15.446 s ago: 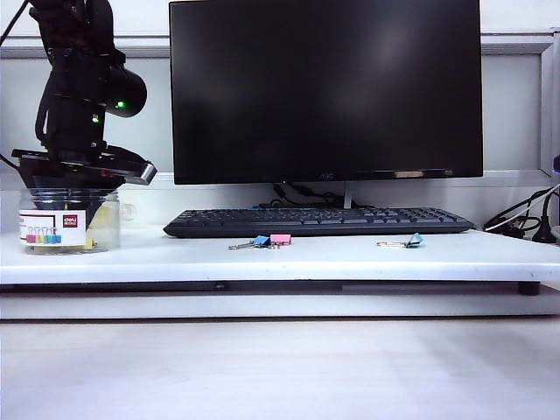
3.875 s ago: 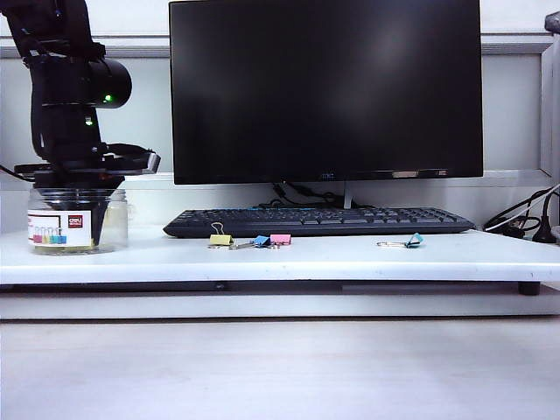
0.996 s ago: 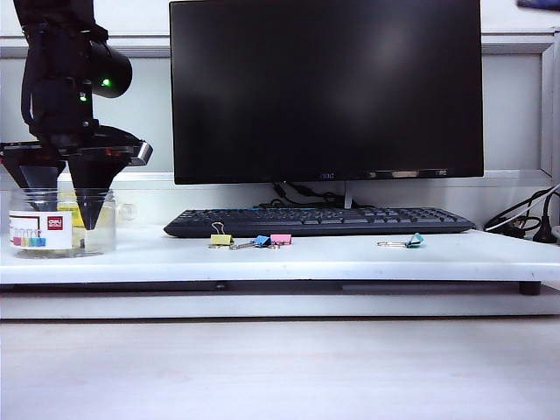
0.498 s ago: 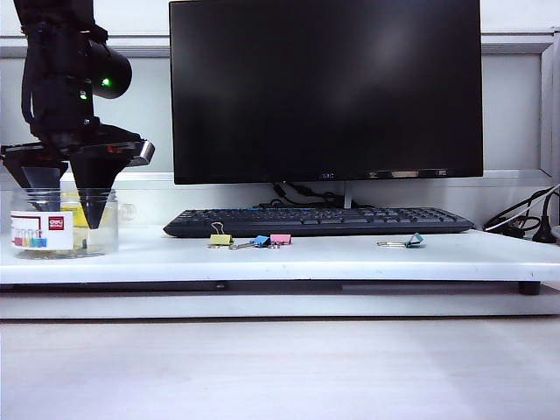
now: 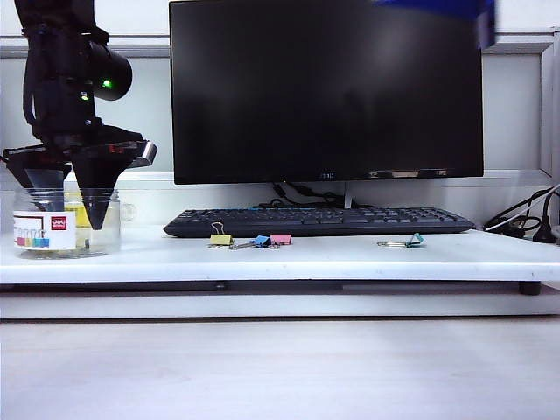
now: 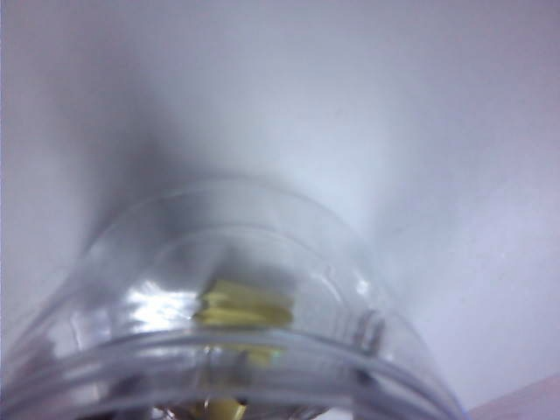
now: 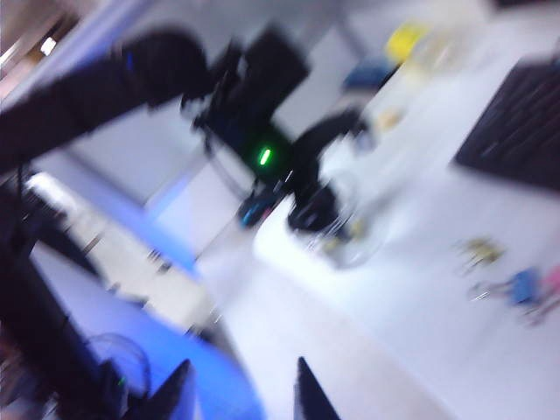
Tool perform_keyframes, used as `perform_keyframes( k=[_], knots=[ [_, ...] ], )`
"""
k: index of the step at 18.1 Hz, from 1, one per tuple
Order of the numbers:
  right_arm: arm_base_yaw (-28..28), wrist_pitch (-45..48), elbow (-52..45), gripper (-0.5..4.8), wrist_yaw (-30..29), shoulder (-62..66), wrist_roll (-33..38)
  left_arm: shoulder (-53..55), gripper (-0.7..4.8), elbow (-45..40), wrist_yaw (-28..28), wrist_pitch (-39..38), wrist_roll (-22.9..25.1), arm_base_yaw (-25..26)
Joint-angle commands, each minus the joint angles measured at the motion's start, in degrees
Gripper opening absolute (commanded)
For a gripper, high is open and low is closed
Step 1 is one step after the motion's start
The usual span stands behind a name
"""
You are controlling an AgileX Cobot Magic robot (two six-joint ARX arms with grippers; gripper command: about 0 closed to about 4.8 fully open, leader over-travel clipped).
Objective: Take the clips out of the round transparent plastic box and place them on the table.
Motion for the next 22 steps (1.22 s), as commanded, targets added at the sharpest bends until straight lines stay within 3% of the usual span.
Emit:
perform_keyframes(
  k=[1, 17, 20, 22],
  knots=[
    [2.0, 0.9, 0.3, 1.49, -0.2, 1.8, -0.9, 0.6, 3.03, -0.2, 0.2, -0.8, 0.6, -0.1],
    [3.1, 2.2, 2.9, 1.49, -1.9, 2.1, -0.5, 1.7, 2.64, -0.2, 1.3, -1.9, 2.5, -0.1],
    [3.1, 2.3, 2.9, 1.49, -1.9, 2.1, -0.5, 2.8, 2.06, -0.2, 0.8, -1.9, 2.5, -0.7],
    [3.1, 2.2, 2.9, 1.49, -2.3, 2.1, -0.5, 3.1, 2.06, -0.2, 0.6, -2.0, 2.5, -0.9]
  ],
)
